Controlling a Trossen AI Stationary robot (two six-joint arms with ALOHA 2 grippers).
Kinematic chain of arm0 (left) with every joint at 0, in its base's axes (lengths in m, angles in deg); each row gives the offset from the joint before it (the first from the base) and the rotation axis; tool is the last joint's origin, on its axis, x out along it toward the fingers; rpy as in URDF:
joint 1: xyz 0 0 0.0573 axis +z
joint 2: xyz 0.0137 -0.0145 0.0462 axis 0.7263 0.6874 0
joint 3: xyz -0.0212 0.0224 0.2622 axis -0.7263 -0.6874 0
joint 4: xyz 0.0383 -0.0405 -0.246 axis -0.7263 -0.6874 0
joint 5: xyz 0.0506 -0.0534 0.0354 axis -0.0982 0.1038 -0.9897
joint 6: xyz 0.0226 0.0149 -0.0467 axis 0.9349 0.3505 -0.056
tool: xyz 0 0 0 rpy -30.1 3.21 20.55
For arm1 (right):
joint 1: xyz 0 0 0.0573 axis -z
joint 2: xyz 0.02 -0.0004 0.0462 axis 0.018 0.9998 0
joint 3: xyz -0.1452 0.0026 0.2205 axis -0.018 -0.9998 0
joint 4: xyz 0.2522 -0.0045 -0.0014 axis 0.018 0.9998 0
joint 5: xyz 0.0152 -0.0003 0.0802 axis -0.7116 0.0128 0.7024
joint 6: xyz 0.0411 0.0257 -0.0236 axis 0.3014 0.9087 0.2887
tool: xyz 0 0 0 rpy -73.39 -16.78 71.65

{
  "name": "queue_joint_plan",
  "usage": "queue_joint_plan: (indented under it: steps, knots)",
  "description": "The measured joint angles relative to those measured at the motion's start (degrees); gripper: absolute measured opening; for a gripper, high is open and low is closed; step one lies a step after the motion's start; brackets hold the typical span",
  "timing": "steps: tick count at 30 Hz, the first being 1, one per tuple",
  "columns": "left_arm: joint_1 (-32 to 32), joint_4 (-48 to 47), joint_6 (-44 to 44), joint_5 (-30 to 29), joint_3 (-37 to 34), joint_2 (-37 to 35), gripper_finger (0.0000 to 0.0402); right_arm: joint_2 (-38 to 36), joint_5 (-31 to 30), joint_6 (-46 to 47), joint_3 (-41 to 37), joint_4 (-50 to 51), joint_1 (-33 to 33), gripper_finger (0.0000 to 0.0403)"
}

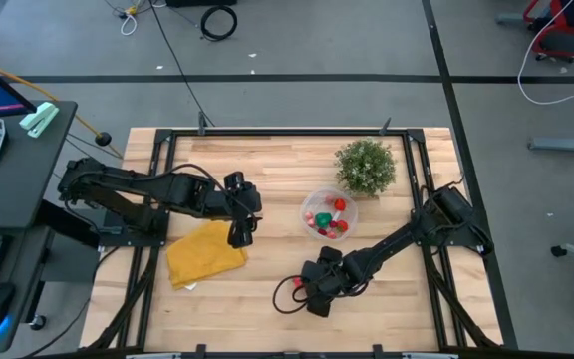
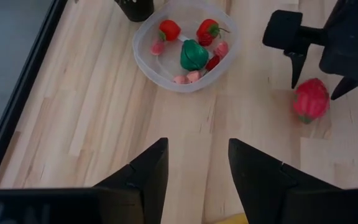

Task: Pick and placing Produce into tupperware
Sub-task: Put the dragon fruit into the transparent bin

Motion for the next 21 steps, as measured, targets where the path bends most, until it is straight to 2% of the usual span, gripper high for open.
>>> queue_joint_plan:
  steps: [4, 15, 21]
  knots:
    - [0.0, 0.0, 0.0, 0.0, 0.0, 0.0, 0.0176, 0.0, -0.1, -4.8, 0.0, -0.7, 0.7, 0.0279]
    - [0.0, 0.0, 0.0, 0.0, 0.0, 0.0, 0.0174, 0.0, -0.4, -6.5, 0.0, -0.9, 2.1, 0.0278]
    - [0.0, 0.0, 0.0, 0.0, 0.0, 0.0, 0.0177, 0.0, -0.4, -6.5, 0.0, -0.9, 2.1, 0.0249]
